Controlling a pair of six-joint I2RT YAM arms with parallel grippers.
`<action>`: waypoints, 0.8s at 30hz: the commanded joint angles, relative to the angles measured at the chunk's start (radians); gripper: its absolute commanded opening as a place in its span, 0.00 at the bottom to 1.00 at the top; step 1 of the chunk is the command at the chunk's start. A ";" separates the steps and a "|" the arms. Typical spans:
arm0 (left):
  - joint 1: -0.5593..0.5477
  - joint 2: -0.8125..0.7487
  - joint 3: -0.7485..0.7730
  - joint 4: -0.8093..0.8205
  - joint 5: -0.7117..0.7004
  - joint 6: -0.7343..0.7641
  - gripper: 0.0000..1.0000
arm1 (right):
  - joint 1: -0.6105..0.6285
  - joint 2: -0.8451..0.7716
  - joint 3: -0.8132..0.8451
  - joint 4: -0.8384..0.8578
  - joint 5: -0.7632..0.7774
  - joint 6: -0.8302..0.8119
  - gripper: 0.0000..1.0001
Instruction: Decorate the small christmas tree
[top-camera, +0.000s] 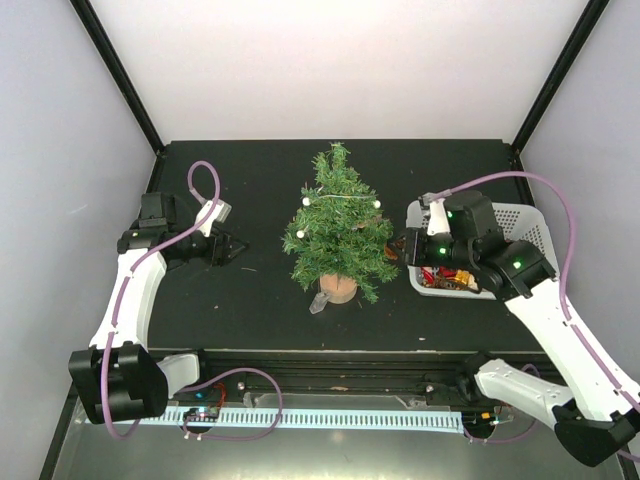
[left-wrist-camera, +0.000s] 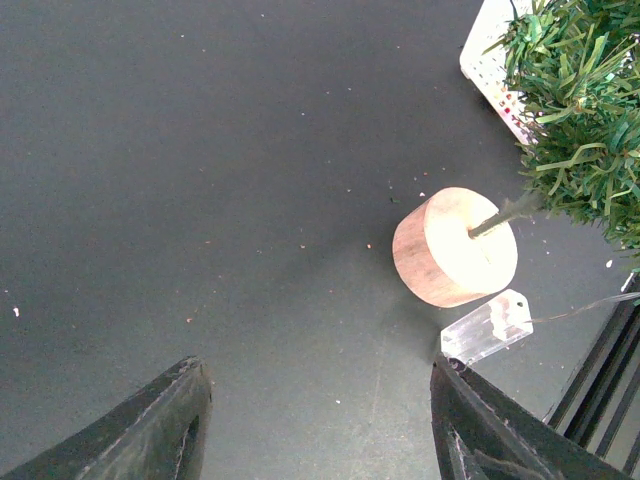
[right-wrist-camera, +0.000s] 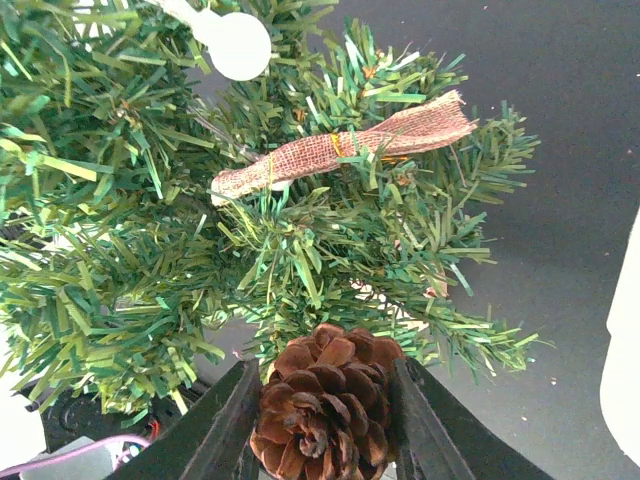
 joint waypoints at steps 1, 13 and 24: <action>-0.003 -0.017 0.039 -0.012 0.002 0.006 0.61 | 0.027 0.016 -0.022 0.065 0.028 0.019 0.37; -0.003 -0.021 0.022 0.004 0.004 -0.002 0.61 | 0.033 0.035 -0.085 0.182 0.058 0.073 0.36; -0.004 -0.017 0.017 0.016 0.008 -0.010 0.61 | 0.036 0.036 -0.138 0.271 0.049 0.134 0.36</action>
